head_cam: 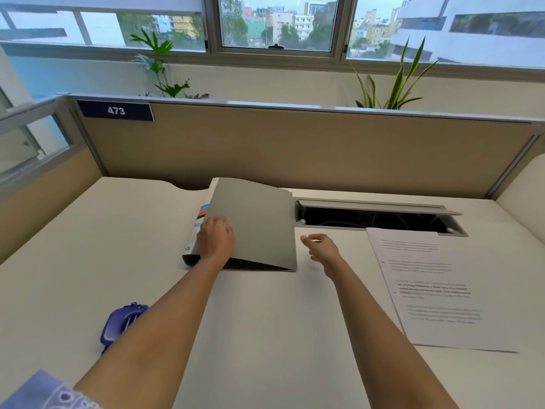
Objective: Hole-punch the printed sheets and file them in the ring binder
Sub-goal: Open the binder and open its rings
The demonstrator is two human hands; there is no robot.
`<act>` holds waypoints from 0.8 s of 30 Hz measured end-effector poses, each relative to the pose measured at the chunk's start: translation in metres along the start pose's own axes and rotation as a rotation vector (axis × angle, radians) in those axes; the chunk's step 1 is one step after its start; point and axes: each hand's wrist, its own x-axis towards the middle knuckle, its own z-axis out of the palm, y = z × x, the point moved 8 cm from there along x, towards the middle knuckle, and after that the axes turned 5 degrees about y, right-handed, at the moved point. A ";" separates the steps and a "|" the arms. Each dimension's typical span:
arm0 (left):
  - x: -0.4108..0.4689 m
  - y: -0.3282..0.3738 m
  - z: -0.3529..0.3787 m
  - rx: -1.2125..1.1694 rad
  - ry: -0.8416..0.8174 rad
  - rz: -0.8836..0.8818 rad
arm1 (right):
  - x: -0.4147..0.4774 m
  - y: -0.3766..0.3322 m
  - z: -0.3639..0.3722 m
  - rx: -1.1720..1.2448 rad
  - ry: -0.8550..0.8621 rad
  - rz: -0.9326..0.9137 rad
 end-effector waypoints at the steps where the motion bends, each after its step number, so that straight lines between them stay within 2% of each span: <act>1: 0.007 -0.009 -0.001 0.003 -0.001 -0.023 | 0.003 0.000 0.007 0.000 0.003 0.010; 6: 0.039 -0.048 -0.006 0.015 -0.006 -0.132 | 0.013 0.000 0.034 -0.022 0.045 0.041; 14: 0.045 -0.103 0.021 -0.186 -0.255 -0.537 | 0.025 0.012 0.048 -0.086 0.131 0.103; 20: 0.038 -0.111 0.034 -0.393 -0.289 -0.623 | 0.029 0.012 0.050 -0.093 0.053 0.090; 24: 0.025 -0.107 0.028 -0.444 -0.257 -0.628 | 0.026 0.016 0.043 -0.024 0.051 0.097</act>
